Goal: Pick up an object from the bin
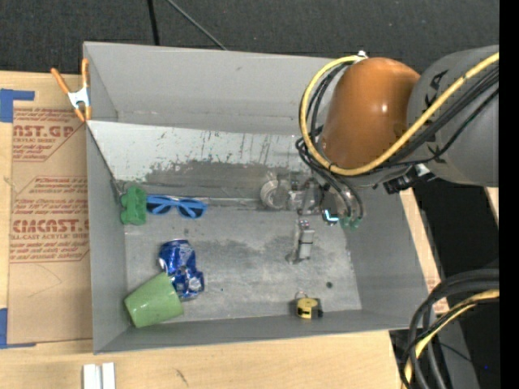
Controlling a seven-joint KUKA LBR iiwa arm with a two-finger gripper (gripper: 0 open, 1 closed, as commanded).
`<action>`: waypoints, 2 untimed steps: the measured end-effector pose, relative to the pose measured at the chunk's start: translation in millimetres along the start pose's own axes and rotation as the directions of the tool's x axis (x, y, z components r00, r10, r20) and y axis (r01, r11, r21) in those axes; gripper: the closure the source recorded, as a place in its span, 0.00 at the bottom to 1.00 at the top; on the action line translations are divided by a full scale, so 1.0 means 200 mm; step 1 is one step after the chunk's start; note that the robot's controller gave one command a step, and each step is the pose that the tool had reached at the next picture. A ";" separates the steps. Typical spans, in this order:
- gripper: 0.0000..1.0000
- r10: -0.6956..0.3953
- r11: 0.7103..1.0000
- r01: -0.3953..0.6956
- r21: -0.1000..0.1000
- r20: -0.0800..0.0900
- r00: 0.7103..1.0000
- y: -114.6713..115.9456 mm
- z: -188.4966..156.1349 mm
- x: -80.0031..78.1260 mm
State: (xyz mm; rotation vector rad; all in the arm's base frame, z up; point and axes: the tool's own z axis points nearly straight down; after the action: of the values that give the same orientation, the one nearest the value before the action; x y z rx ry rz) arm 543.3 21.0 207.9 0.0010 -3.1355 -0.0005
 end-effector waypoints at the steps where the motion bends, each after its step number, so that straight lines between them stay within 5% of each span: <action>1: 0.00 -0.222 0.975 0.222 0.001 -0.001 0.975 -0.40 0.50 0.32; 2: 0.00 -0.475 0.880 0.475 0.009 0.019 0.880 -0.32 0.67 0.30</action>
Offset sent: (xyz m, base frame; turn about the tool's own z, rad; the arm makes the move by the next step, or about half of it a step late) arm -0.0626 -0.0783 -0.0958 -0.2274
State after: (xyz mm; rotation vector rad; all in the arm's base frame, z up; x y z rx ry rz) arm 483.2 -43.0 75.2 0.7746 -3.0595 0.0044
